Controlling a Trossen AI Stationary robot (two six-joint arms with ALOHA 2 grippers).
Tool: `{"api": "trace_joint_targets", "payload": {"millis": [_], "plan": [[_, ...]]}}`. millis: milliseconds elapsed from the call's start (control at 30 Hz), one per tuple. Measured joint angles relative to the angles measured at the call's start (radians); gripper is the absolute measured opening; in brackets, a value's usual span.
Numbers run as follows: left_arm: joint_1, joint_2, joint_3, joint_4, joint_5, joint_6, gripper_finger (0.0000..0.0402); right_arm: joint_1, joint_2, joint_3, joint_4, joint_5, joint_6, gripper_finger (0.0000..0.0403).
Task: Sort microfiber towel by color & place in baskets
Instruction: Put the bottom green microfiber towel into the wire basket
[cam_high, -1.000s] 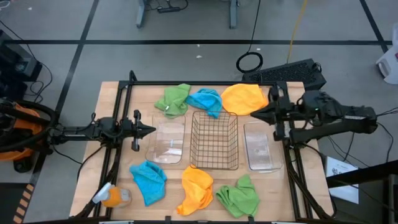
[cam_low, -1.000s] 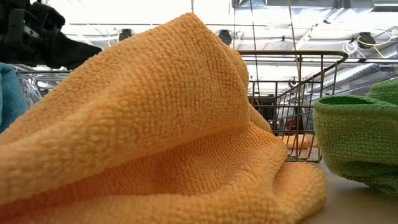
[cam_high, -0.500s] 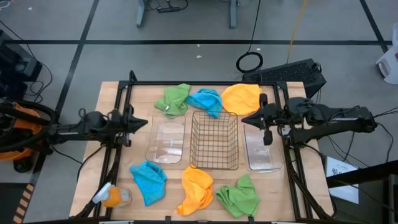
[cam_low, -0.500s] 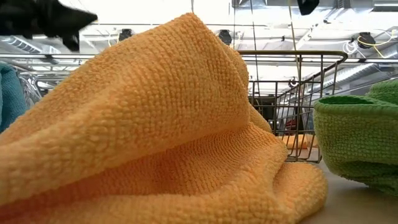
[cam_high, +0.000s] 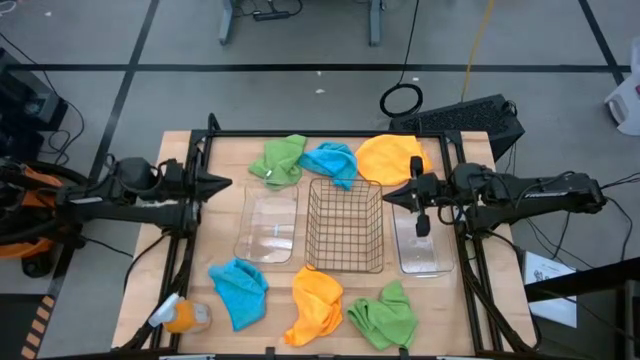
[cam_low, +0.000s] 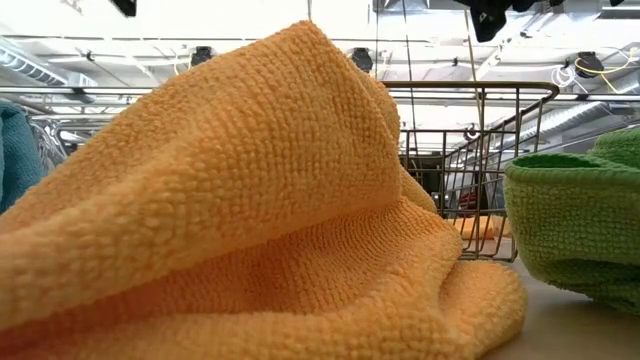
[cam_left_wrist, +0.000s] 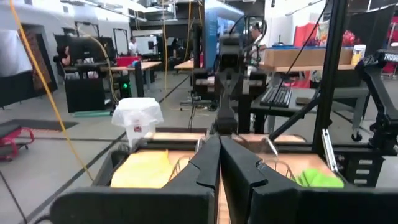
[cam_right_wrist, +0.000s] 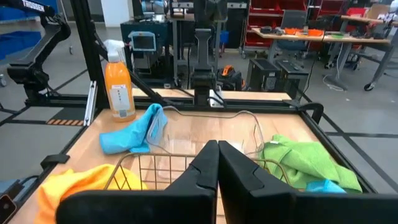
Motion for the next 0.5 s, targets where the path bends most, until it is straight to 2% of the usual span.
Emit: {"api": "trace_joint_targets", "payload": {"millis": [233,333,500], "plan": [[0.0,0.159,0.134,0.043,0.068,0.047,0.0018,0.0,0.008,0.0,0.004,0.0,0.025,0.0],[0.0,0.212,0.14,0.038,0.073,0.046,0.0018,0.0,0.019,0.0,0.004,0.0,0.066,0.0],[0.0,0.286,0.139,-0.001,0.179,0.044,0.0018,0.0,0.057,0.0,0.002,0.0,0.154,0.0]]}}
